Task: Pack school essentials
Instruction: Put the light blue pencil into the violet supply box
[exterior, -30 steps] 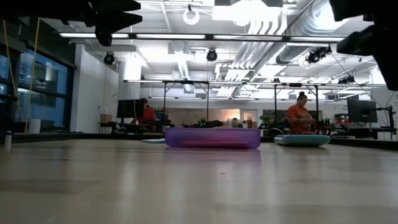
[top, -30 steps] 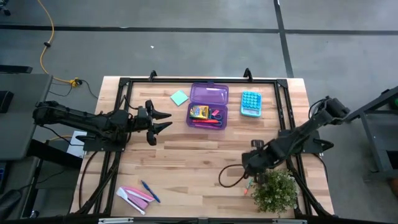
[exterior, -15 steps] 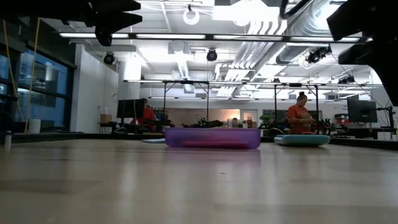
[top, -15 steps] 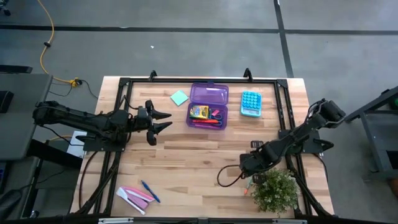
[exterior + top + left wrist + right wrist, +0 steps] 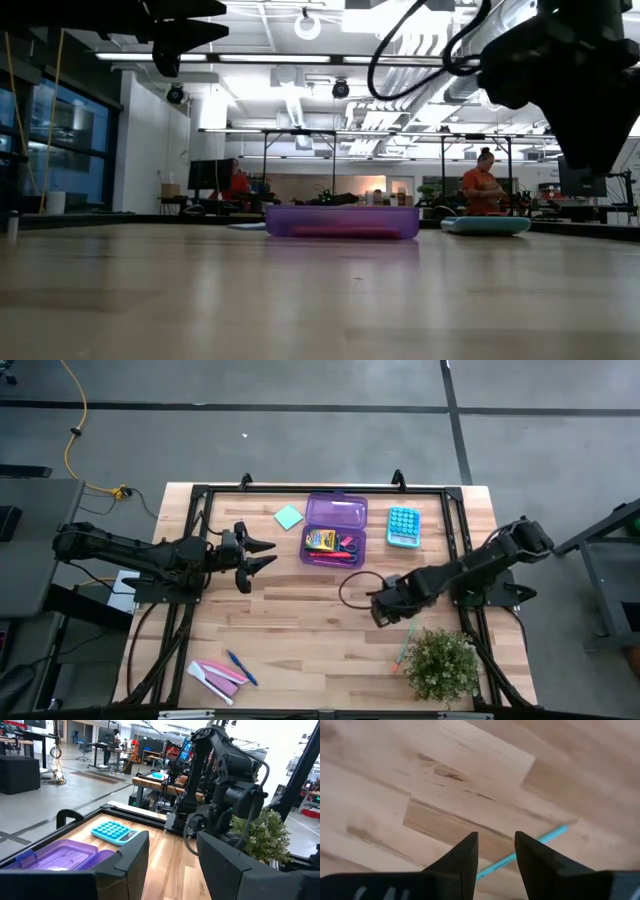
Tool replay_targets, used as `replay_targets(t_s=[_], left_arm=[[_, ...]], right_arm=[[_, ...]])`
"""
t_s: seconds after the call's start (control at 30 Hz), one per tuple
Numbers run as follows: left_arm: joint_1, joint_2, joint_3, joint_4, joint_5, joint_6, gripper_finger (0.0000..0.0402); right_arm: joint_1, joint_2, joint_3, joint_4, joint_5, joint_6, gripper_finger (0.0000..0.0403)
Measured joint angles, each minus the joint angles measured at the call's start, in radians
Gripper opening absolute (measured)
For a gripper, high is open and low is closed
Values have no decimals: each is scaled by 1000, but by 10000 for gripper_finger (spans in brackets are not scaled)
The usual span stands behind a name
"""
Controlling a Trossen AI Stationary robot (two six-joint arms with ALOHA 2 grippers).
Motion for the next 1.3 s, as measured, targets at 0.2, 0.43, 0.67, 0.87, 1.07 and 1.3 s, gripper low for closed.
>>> replay_targets(t_s=[0.2,0.43,0.67,0.87,1.07,1.3], left_arm=[[0,0,0,-17,23,1,156],[0,0,0,-76,71,8,156],[0,0,0,-73,52,11,156],[0,0,0,-36,43,11,156],[0,0,0,-36,42,10,156],[0,0,0,-37,48,10,156]], right_arm=[[-15,0,0,-41,-37,229,121],[7,6,-26,-100,-58,387,121],[31,6,-164,38,-103,410,121],[61,6,-258,117,-127,464,121],[94,6,-296,314,-82,533,121],[98,6,-296,281,-83,551,121]])
